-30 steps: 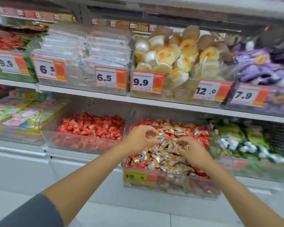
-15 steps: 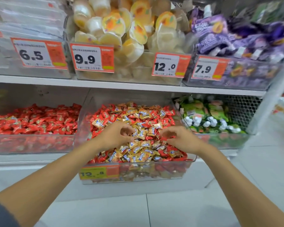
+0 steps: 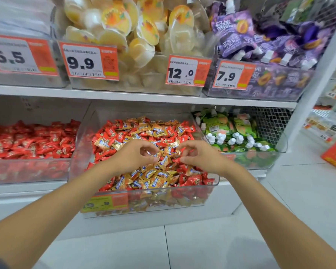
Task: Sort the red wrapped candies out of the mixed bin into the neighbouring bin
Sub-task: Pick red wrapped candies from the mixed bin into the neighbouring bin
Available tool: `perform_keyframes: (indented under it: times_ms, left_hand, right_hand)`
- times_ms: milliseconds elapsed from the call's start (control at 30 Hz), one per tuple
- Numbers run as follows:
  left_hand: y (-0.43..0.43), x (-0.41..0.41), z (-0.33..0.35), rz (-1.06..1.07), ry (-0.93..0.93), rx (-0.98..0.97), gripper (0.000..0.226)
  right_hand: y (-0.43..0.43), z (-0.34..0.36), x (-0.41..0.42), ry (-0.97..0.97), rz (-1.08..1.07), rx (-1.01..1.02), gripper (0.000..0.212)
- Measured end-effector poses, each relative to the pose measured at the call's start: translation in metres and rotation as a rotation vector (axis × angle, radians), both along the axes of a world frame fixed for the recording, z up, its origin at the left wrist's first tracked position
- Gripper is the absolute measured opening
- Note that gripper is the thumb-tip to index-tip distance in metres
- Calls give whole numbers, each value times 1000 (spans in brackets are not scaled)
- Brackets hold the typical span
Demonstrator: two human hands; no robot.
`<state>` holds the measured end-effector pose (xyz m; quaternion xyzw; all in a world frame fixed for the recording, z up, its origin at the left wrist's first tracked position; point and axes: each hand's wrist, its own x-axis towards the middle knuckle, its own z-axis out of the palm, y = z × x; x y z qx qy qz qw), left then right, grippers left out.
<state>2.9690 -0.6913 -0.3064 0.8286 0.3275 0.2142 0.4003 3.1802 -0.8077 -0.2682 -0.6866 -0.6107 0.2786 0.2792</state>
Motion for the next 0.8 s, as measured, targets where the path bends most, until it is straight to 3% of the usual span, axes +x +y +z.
perform_keyframes:
  times_ms: [300,400,567,667,800]
  left_hand:
    - [1,-3,2,2,-24,-11,20]
    - [2,-2,3,5,-25,-14,20]
    - [1,-2,3,5,-10,-23,21]
    - [2,-2,2,2,-7,-27,21]
    - [8,-1,1,25,-4,-9,19]
  right_hand:
    - [5,6,6,62,-139,101,16]
    - [9,3,6,-101,-98,56,24]
    - [17,-17,-4,-433,100,-217,39]
    - [19,-21,-6,-332,59,-124,17]
    - [14,-4,-2,-143,16,35,13]
